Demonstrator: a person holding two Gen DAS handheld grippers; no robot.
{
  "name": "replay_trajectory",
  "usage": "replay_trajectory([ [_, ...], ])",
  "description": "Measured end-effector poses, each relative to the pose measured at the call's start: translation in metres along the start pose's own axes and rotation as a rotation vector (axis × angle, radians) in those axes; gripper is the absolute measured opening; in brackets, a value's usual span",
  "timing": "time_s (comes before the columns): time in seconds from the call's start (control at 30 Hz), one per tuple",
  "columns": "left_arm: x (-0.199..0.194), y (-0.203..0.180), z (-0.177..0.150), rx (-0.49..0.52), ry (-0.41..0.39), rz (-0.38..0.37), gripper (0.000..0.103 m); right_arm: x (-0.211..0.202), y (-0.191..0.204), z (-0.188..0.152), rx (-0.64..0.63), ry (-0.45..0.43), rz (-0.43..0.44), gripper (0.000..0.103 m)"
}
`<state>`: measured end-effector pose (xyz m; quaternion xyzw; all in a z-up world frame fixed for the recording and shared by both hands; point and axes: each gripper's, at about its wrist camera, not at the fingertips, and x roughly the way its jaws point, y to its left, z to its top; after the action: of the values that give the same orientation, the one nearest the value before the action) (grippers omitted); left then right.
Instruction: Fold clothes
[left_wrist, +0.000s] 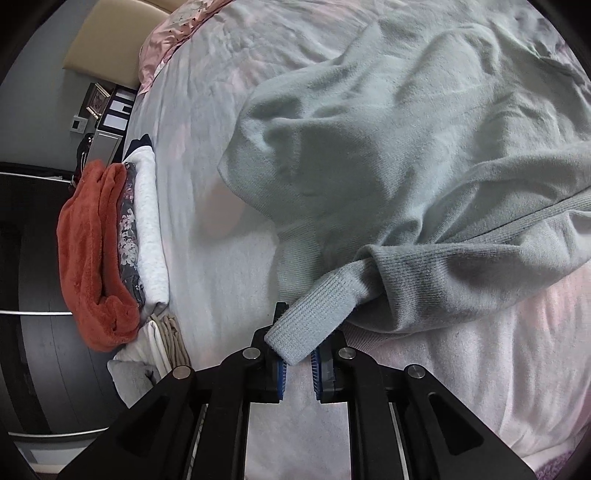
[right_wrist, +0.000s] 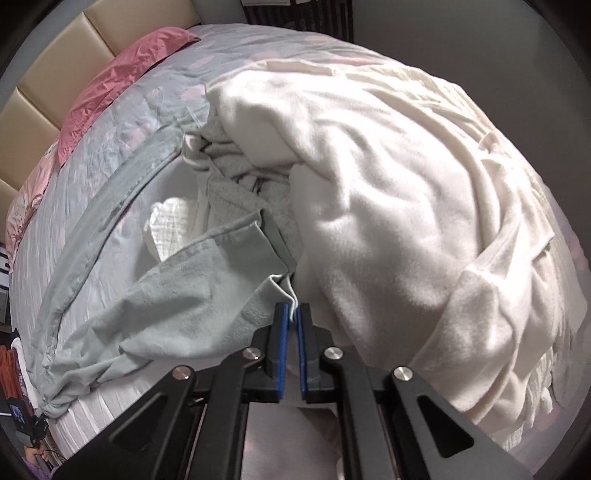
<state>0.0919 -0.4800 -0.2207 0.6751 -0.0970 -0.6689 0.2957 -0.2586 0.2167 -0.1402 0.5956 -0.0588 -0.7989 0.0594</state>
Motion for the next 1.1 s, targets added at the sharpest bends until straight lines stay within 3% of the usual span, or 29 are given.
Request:
replay_trajectory([
  [0.13,-0.016,0.017,-0.004,-0.022,-0.028,-0.007,0.01,-0.045,-0.006,0.028,0.063,-0.13,0.004,0.003],
  [0.37,-0.03,0.025,-0.021,0.021,-0.063,-0.02,0.01,-0.073,0.0,0.056,0.121,-0.197,-0.076,0.002],
  [0.47,-0.027,0.017,-0.033,0.075,-0.064,-0.047,0.01,-0.064,0.0,0.056,0.119,-0.145,-0.114,0.002],
  [0.6,-0.017,0.009,-0.046,0.133,-0.048,-0.12,0.019,-0.041,-0.012,0.036,0.136,-0.046,-0.163,0.002],
  [0.7,-0.016,0.002,-0.058,0.219,-0.062,-0.092,0.031,-0.031,-0.024,0.021,0.149,-0.007,-0.178,0.002],
  [0.83,-0.022,0.005,-0.074,0.3,-0.09,-0.068,0.031,-0.029,-0.035,0.008,0.159,0.003,-0.178,0.003],
  [1.03,-0.057,0.012,-0.086,0.341,-0.219,-0.068,0.033,-0.033,-0.027,0.006,0.137,-0.008,-0.201,0.003],
  [1.1,-0.071,0.009,-0.086,0.364,-0.274,-0.056,0.041,-0.033,-0.024,0.007,0.132,-0.009,-0.209,0.003],
])
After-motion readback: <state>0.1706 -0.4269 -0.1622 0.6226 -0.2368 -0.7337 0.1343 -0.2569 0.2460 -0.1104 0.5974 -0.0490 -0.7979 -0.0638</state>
